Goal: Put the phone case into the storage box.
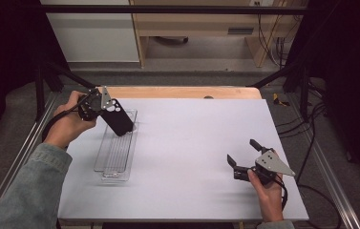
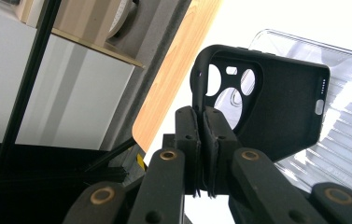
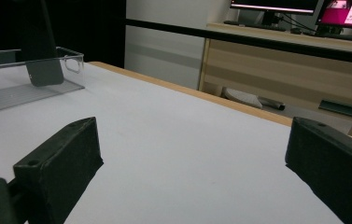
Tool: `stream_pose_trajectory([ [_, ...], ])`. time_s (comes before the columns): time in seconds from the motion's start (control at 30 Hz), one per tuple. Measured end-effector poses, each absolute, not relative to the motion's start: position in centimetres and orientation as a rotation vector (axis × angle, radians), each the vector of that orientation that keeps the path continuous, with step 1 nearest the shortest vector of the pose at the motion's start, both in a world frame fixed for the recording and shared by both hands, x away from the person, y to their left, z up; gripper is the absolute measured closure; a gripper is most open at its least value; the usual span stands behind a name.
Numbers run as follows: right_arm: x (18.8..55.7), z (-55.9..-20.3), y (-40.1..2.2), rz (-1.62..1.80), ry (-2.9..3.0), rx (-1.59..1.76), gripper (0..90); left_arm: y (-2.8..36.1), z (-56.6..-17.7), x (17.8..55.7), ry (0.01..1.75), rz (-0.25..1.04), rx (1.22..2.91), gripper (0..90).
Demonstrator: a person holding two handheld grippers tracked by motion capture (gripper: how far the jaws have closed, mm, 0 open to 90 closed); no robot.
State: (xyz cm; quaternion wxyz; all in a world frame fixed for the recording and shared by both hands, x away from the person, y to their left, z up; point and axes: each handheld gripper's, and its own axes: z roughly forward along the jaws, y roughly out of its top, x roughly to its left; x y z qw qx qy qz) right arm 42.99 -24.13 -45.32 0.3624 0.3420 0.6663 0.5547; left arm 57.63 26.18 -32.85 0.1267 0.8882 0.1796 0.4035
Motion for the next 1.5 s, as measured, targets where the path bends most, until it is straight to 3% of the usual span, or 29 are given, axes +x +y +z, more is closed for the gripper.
stream_pose_trajectory([
  [1.5, 43.0, -45.4, -24.1, 1.428, 1.721, 0.884, 3.8, 25.9, -33.0, 58.7, 0.527, 1.205, 2.581, 85.0],
])
